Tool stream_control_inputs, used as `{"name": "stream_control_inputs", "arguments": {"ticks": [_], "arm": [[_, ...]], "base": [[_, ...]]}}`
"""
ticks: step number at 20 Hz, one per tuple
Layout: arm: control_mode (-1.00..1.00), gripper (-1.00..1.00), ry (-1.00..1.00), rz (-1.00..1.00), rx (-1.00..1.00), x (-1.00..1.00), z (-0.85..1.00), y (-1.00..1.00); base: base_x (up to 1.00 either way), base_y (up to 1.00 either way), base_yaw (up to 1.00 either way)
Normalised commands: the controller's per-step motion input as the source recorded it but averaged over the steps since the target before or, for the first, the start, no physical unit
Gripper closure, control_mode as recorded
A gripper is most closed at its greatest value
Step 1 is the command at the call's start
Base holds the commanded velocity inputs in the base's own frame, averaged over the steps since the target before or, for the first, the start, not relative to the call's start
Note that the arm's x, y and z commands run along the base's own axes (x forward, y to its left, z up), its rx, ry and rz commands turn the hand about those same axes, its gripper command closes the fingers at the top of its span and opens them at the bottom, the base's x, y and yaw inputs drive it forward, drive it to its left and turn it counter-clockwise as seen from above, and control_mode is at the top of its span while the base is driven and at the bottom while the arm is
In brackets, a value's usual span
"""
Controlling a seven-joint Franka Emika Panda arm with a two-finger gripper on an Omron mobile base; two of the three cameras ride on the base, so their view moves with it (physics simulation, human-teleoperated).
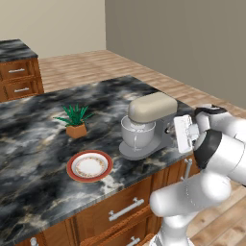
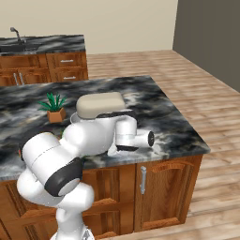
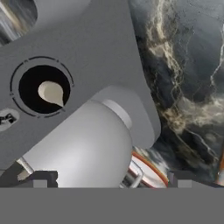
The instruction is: Add butter and sugar cubes to the stand mixer bowl and then turn on the stand mixer to begin making frosting.
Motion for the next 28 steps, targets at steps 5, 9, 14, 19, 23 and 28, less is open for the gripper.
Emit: {"name": "stream_control_inputs", "arguments": {"ticks": [5, 9, 14, 19, 23, 28], "arm": [[-1.0, -1.0, 0.0, 0.0, 0.0, 0.33, -0.28, -0.03], [-1.0, -1.0, 0.0, 0.0, 0.01, 0.21, -0.21, -0.29], [-1.0, -1.0, 0.0, 0.0, 0.05, 0.17, -0.07, -0.29], [-1.0, -1.0, 0.0, 0.0, 0.02, 0.09, -0.04, -0.06], [-1.0, -1.0, 0.0, 0.0, 0.0, 0.13, -0.27, -0.08], [-1.0, -1.0, 0.0, 0.0, 0.0, 0.16, -0.66, -0.23]], "base": [[0.0, 0.0, 0.0], [0.0, 0.0, 0.0], [0.0, 0.0, 0.0], [0.0, 0.0, 0.0], [0.0, 0.0, 0.0], [0.0, 0.0, 0.0]]}}
